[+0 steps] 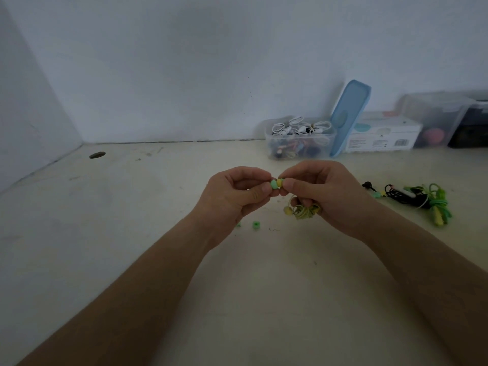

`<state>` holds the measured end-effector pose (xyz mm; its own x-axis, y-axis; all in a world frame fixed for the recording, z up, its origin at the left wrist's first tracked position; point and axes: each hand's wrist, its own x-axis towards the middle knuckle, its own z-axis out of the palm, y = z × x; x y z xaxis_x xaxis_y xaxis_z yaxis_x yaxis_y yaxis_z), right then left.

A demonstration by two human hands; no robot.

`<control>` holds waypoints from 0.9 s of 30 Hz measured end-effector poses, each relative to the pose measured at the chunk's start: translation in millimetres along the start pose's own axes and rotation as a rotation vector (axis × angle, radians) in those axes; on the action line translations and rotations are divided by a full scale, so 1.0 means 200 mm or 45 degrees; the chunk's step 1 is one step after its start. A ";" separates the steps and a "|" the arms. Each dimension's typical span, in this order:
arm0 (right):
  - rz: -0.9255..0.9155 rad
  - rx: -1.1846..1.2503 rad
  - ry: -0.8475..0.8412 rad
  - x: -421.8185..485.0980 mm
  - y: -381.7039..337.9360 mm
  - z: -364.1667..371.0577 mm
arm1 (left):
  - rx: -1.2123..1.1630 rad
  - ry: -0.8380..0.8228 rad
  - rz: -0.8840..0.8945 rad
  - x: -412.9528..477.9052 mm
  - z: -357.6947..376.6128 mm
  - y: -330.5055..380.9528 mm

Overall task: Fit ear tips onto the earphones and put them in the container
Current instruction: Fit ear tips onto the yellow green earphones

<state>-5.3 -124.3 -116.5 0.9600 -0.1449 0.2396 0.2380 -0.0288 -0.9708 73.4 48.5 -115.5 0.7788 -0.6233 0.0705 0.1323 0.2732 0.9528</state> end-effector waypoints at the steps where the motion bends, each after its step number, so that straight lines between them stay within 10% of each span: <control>1: -0.006 -0.016 -0.002 0.00 0.00 0.00 | -0.001 -0.001 -0.003 0.00 0.00 0.00; 27: -0.006 -0.127 -0.022 0.00 0.01 -0.01 | 0.098 0.009 -0.031 -0.01 0.00 0.00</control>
<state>-5.0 -126.7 -118.1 0.9616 -0.1276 0.2431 0.2271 -0.1280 -0.9654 72.5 49.8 -116.0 0.7802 -0.6239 0.0451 0.1043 0.2008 0.9741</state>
